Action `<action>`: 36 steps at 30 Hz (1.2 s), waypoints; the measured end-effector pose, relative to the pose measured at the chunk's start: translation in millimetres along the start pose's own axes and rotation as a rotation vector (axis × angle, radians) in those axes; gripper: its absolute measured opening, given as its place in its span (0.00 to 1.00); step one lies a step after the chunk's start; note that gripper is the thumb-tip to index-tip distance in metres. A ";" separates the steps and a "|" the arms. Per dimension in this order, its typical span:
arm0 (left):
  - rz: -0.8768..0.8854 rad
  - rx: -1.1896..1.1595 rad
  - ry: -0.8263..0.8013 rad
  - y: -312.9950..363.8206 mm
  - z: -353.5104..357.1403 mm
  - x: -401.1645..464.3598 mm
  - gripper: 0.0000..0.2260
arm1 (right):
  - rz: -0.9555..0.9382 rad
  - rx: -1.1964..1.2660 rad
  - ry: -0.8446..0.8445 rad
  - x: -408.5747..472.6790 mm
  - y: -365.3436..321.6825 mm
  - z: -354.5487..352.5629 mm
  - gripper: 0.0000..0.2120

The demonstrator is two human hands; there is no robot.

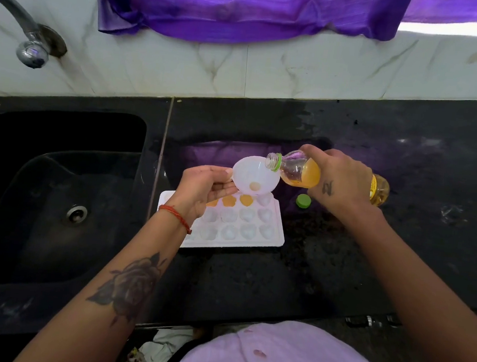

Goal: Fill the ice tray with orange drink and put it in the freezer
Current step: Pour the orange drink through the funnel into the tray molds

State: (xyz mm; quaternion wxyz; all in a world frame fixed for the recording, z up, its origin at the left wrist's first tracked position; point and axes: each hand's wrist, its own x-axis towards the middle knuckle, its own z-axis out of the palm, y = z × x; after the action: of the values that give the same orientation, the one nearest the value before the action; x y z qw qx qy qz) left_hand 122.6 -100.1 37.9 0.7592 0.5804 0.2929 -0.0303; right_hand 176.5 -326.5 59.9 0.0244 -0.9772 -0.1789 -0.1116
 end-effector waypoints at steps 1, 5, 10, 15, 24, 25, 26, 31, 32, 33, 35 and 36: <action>-0.002 -0.003 -0.005 -0.4 2.6 -0.1 0.04 | 0.005 -0.005 0.001 -0.5 1.9 -0.6 0.30; -0.007 -0.006 -0.005 -4.3 11.1 2.1 0.04 | 0.005 -0.029 -0.005 -4.3 8.1 -0.3 0.29; -0.009 0.022 -0.014 -9.7 16.5 5.3 0.03 | 0.006 -0.056 -0.007 -8.4 12.4 -0.2 0.29; -0.015 0.051 0.001 -11.6 19.9 4.8 0.03 | -0.001 -0.088 -0.008 -10.7 14.7 -0.3 0.27; -0.018 0.074 0.014 -10.8 19.9 3.0 0.03 | -0.006 -0.102 -0.005 -11.2 15.2 0.3 0.27; -0.016 0.074 0.016 -10.7 20.1 2.8 0.03 | -0.006 -0.097 -0.004 -11.1 15.4 0.2 0.27; -0.014 0.072 0.016 -10.6 20.2 2.5 0.03 | -0.008 -0.092 -0.002 -11.0 15.5 0.1 0.27; -0.007 0.062 0.011 -10.3 20.1 2.1 0.03 | -0.011 -0.079 -0.003 -10.5 16.3 -0.4 0.27; -0.005 0.064 0.012 -10.1 19.9 1.9 0.03 | -0.010 -0.071 -0.003 -10.5 16.5 -0.8 0.27; -0.004 0.063 0.013 -10.0 19.8 1.5 0.03 | -0.010 -0.061 -0.005 -10.3 16.6 -1.3 0.27; 0.004 0.057 0.014 -9.4 19.4 -0.5 0.03 | -0.007 -0.036 -0.011 -10.2 16.2 -3.5 0.27; 0.009 0.050 0.013 -8.9 19.1 -1.9 0.03 | -0.004 -0.026 -0.009 -10.5 15.7 -4.9 0.27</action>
State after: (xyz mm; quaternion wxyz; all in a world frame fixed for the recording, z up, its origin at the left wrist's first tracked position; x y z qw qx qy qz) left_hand 125.5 -120.7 34.1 0.7425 0.6007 0.2946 -0.0305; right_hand 171.5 -345.3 62.2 0.0107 -0.9775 -0.1797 -0.1095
